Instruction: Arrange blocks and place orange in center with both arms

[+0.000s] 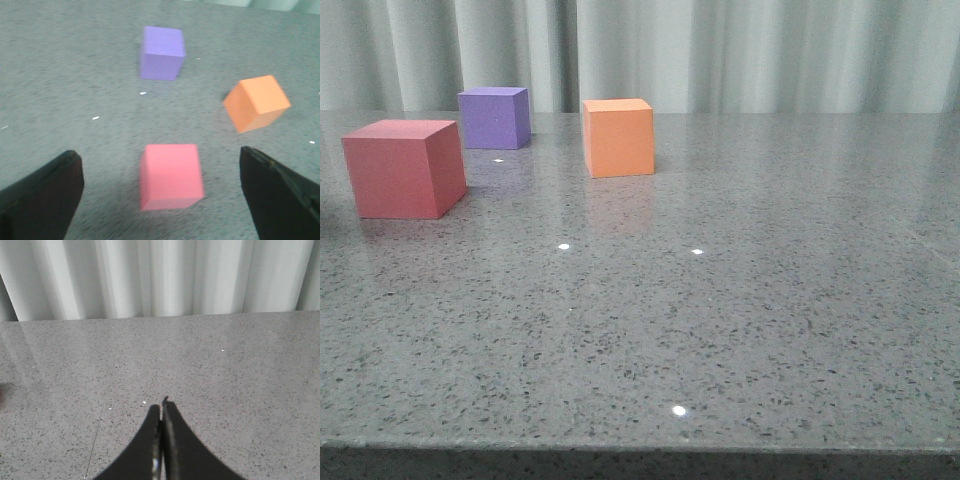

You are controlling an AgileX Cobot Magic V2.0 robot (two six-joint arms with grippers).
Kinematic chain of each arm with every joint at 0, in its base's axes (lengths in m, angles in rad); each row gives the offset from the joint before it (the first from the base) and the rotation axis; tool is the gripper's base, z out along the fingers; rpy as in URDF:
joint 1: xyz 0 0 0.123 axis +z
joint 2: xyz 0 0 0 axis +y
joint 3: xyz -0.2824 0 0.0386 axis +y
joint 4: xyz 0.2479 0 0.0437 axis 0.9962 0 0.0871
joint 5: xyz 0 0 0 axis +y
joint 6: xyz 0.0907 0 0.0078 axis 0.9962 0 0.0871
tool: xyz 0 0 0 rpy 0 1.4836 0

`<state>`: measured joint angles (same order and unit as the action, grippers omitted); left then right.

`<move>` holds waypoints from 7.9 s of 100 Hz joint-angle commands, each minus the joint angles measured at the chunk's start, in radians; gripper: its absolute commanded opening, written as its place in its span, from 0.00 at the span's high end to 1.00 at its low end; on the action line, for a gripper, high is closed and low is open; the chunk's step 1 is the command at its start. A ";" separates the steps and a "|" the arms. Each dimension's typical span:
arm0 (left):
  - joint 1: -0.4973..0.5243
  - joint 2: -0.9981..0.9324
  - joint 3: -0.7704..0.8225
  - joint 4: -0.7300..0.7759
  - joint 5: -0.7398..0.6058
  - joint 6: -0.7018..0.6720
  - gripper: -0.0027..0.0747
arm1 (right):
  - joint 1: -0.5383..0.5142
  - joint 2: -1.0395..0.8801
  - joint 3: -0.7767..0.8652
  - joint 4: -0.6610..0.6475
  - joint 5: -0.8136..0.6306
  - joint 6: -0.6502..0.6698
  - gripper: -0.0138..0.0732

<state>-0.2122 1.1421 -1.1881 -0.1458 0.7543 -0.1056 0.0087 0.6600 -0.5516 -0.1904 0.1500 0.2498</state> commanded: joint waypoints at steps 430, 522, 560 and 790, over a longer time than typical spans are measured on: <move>-0.097 0.726 -0.403 0.188 -0.115 -0.028 0.48 | -0.006 -0.005 -0.026 -0.012 -0.082 -0.010 0.92; -0.097 0.485 -0.378 0.229 -0.083 -0.028 0.20 | -0.006 -0.005 -0.026 -0.012 -0.082 -0.010 0.92; -0.086 0.077 -0.001 0.233 -0.254 -0.038 0.21 | -0.006 -0.005 -0.026 -0.012 -0.082 -0.010 0.92; 0.099 -1.067 1.013 0.225 -0.695 -0.040 0.99 | -0.006 -0.005 -0.026 -0.012 -0.082 -0.010 0.92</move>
<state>-0.1487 0.1093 -0.1906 0.0901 0.1557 -0.1365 0.0087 0.6600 -0.5516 -0.1904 0.1500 0.2475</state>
